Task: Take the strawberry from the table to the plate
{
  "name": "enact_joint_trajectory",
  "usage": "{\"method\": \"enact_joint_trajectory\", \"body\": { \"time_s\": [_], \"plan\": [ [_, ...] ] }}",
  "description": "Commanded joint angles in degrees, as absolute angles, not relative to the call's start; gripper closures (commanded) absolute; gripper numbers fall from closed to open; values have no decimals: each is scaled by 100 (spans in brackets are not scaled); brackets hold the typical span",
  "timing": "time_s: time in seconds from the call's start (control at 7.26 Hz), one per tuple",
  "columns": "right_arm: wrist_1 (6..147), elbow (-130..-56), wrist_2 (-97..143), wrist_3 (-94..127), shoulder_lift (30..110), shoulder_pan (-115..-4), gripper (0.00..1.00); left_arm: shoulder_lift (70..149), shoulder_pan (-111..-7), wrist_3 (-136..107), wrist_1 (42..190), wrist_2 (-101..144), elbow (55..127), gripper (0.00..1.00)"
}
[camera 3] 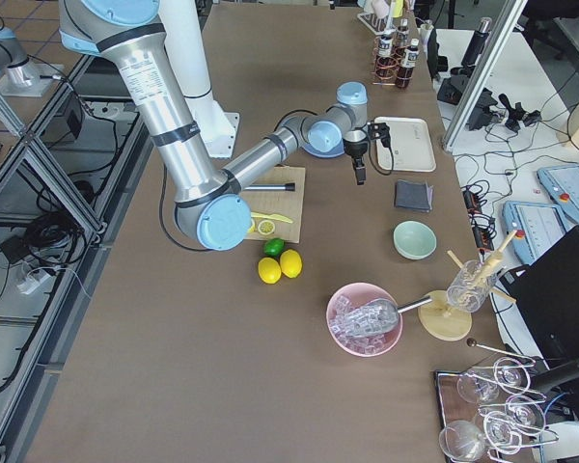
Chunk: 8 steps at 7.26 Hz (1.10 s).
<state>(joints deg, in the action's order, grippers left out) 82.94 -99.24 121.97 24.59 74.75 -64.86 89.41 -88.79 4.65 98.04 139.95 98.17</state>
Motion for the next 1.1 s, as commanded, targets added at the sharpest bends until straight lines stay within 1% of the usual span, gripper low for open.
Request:
{"method": "enact_joint_trajectory", "body": {
  "time_s": [0.0,0.14,0.28,0.55,0.69,0.83,0.96],
  "plan": [
    [9056,-9871,12603,432,7962,-7764,0,9088,-9219,1403,8931,13687,9809,1],
    [9627,-9774,12604,-509,8067,-8361,0,8975,-9255,1415,8956,13302,9800,1],
    [9694,-9617,12699,-1162,8399,-8828,0,8913,-9255,1406,8921,13202,9748,1],
    [9659,-9528,12665,-1240,9085,-9026,0,8938,-9255,1371,8999,13288,9668,1],
    [9650,-9353,12682,-1239,9097,-9026,0,8878,-9255,1354,9009,13341,9520,1],
    [9659,-9334,12717,-1239,9079,-9026,0,8929,-9255,1354,9009,13350,9371,1],
    [9650,-9334,12726,-1187,9062,-9026,0,8912,-9255,1354,8991,13351,9395,1]
  ]
}}
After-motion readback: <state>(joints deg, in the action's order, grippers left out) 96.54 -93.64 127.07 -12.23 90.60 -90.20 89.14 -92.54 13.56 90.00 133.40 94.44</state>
